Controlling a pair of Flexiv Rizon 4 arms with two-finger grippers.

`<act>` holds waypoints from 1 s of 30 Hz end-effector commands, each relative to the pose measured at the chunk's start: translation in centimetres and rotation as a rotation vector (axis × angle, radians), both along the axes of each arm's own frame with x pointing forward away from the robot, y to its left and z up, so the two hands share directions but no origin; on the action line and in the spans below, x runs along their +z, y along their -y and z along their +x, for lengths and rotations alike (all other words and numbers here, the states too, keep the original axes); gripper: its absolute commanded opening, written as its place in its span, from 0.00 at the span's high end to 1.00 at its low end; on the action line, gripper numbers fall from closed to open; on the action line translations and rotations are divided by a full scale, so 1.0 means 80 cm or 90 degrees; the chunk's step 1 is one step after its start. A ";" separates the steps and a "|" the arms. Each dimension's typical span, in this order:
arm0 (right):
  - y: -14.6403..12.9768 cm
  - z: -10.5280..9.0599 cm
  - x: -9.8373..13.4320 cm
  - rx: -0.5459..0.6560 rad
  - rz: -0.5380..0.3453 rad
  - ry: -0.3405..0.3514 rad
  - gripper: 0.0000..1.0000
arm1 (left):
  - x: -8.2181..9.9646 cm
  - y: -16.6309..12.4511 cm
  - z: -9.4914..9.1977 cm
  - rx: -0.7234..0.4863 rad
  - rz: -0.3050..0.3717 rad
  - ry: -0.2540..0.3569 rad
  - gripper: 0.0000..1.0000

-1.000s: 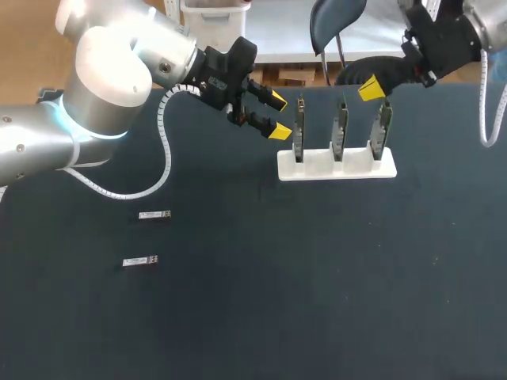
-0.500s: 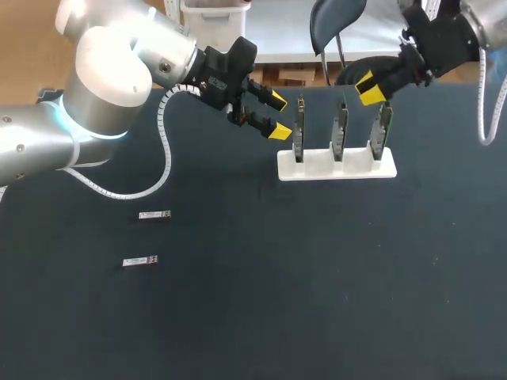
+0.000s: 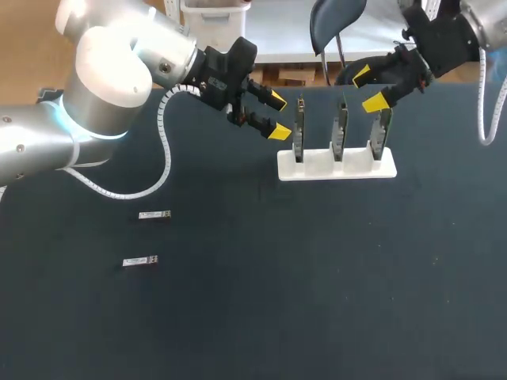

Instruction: Pick up the optical module with the left hand, and insert it into the network port with the right hand.

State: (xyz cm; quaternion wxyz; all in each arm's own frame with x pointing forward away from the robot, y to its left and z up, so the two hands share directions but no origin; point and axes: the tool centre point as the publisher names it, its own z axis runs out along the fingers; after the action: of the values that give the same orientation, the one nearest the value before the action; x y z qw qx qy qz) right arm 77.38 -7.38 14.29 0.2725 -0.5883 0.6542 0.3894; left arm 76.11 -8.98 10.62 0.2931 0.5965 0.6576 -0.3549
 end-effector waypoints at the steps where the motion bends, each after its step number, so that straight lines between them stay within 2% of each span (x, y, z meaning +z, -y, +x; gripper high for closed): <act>1: 0.000 -0.003 0.000 -0.003 -0.001 0.003 0.00 | 0.008 0.000 -0.003 0.008 0.003 0.009 0.00; 6: 0.000 -0.003 0.000 -0.003 -0.001 0.003 0.00 | 0.018 -0.014 -0.005 0.018 0.025 0.037 0.00; 10: 0.000 -0.003 0.000 -0.003 -0.001 0.003 0.00 | 0.028 -0.041 -0.011 0.031 0.058 0.063 0.00; 17: 0.000 -0.003 0.000 -0.003 -0.001 0.003 0.00 | 0.040 -0.103 -0.033 0.056 0.163 0.109 0.00; 19: 0.000 -0.003 0.000 -0.003 -0.001 0.003 0.00 | 0.039 -0.120 -0.043 0.059 0.206 0.121 0.00; 27: 0.000 -0.003 0.000 -0.003 -0.001 0.003 0.00 | 0.033 -0.184 -0.087 0.065 0.315 0.128 0.00; 30: 0.000 -0.003 0.000 -0.003 -0.001 0.003 0.00 | 0.020 -0.209 -0.106 0.080 0.345 0.108 0.00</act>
State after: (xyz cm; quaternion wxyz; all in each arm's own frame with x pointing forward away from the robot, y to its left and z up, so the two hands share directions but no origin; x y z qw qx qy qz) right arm 77.38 -7.37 14.28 0.2725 -0.5883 0.6542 0.3894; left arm 70.05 6.06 11.41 0.1859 0.6503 0.7266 -0.1208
